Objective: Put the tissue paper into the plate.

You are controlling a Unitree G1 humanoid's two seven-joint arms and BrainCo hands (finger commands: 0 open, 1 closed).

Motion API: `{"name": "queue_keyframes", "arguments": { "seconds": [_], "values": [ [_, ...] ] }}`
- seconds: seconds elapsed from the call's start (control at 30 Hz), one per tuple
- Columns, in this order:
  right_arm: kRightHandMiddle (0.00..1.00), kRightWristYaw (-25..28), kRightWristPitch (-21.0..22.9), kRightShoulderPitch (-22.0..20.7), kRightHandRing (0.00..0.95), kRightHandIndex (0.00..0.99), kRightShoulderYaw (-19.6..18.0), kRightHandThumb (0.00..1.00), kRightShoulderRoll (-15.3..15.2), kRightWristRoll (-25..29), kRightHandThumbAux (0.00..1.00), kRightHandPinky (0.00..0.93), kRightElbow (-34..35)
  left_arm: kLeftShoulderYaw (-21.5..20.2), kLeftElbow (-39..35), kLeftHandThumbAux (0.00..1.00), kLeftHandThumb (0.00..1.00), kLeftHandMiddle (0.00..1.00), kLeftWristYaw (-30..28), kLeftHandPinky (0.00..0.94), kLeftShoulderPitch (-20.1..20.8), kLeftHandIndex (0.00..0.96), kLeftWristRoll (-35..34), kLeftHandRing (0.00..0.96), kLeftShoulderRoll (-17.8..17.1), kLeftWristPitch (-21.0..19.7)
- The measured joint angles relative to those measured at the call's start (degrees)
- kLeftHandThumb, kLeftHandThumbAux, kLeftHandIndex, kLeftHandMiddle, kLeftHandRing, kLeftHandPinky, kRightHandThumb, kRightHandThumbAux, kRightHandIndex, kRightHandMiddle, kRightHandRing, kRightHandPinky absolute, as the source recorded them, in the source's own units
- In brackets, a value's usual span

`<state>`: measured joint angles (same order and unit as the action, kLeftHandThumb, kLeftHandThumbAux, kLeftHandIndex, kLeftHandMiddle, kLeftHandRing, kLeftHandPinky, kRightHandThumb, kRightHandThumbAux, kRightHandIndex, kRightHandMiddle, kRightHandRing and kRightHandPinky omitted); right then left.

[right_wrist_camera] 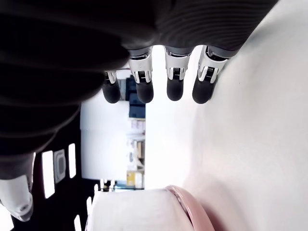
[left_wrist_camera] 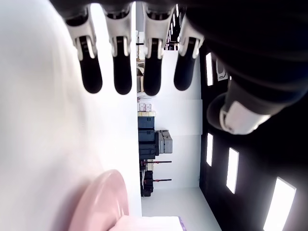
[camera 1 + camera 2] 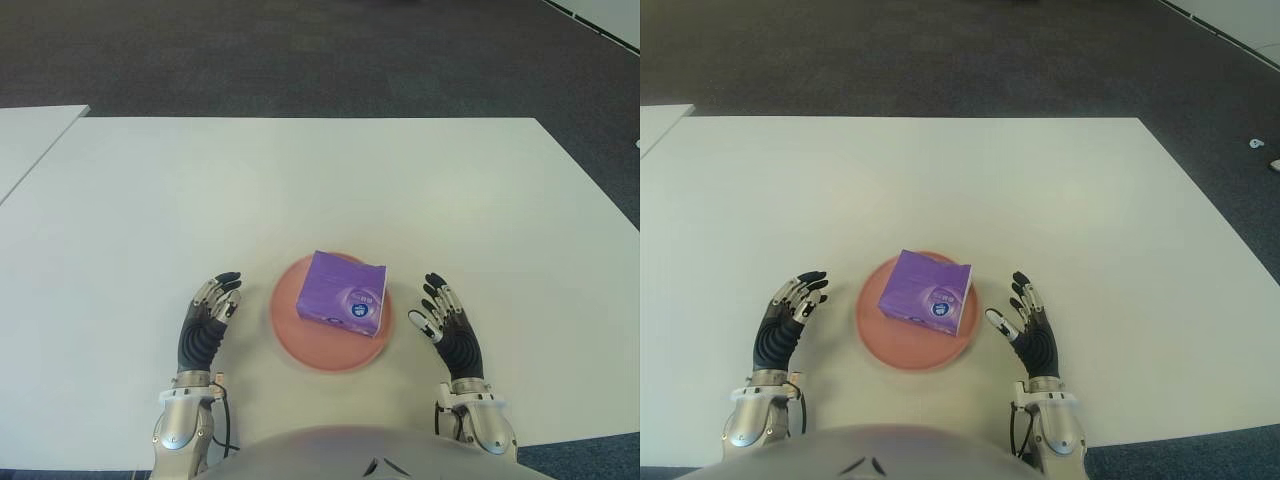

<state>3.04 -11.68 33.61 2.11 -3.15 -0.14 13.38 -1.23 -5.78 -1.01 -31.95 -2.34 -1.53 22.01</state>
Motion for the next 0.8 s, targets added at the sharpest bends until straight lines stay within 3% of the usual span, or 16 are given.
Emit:
{"name": "queue_keyframes", "arguments": {
  "seconds": [0.57, 0.8],
  "values": [
    [0.074, 0.1, -1.7, -0.8, 0.006, 0.036, -1.2, 0.165, -0.9, -0.7, 0.591, 0.000, -1.8, 0.1, -1.0, 0.524, 0.190, 0.255, -0.8, 0.293, -0.3, 0.262, 0.0, 0.258, -0.1, -0.8],
    [0.070, 0.3, -1.7, -1.0, 0.002, 0.029, -1.6, 0.166, -1.5, -0.5, 0.590, 0.000, -1.9, 0.6, -2.2, 0.552, 0.213, 0.269, -0.8, 0.311, -0.5, 0.263, -0.5, 0.272, 0.0, -4.3]
  ]
}}
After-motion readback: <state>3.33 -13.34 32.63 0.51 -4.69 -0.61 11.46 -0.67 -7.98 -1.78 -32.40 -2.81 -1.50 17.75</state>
